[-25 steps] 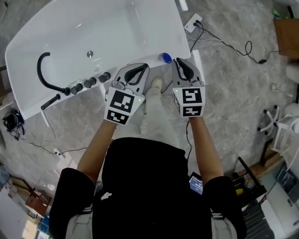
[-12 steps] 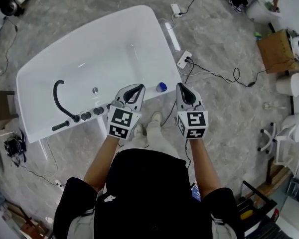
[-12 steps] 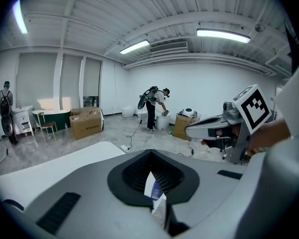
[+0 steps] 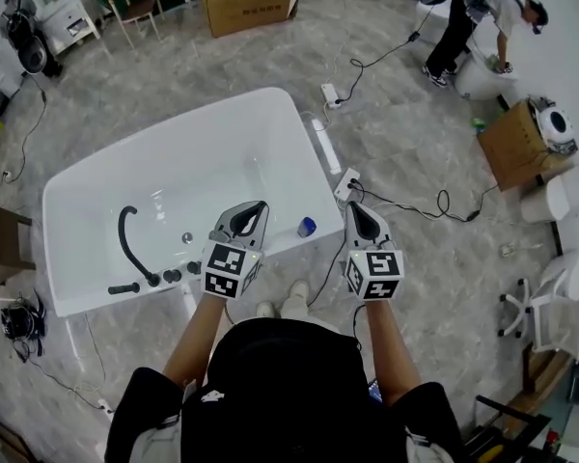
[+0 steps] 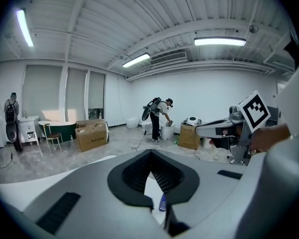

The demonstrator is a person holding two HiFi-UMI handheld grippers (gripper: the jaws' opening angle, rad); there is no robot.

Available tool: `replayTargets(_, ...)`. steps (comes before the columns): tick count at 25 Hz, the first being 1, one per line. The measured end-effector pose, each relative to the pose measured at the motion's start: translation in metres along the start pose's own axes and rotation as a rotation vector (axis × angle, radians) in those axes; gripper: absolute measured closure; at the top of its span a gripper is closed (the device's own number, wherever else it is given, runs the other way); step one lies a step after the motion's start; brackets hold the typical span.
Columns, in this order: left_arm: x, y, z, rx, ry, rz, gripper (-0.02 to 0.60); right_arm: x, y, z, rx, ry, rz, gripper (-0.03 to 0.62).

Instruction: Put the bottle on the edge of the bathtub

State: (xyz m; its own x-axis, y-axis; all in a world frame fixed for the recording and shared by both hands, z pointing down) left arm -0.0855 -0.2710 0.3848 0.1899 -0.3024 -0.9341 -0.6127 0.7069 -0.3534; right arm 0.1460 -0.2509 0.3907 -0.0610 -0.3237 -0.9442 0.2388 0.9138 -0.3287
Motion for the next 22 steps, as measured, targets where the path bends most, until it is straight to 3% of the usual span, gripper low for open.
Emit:
replayTargets(8,0.034,0.011,-0.002,0.018,-0.032,0.085,0.568,0.026,0.013,0.004,-0.026,0.013,0.082,0.569)
replayTargets(22,0.052,0.020,0.002,0.013,-0.057,0.107,0.568,0.035,0.021,-0.003,-0.017,-0.001,0.114,0.569)
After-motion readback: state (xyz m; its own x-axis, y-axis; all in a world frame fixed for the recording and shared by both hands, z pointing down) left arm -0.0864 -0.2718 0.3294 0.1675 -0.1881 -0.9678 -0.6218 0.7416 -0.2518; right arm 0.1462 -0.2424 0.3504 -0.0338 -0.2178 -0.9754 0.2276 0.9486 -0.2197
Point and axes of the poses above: the fingertips, and each gripper's own axes: y backward along the fingers, z to its right, x out of its top, the point moved 6 cm from there along y, backward along the fingers, and after that the axes turned 2 degrees about -x, right-handed, at the moved point
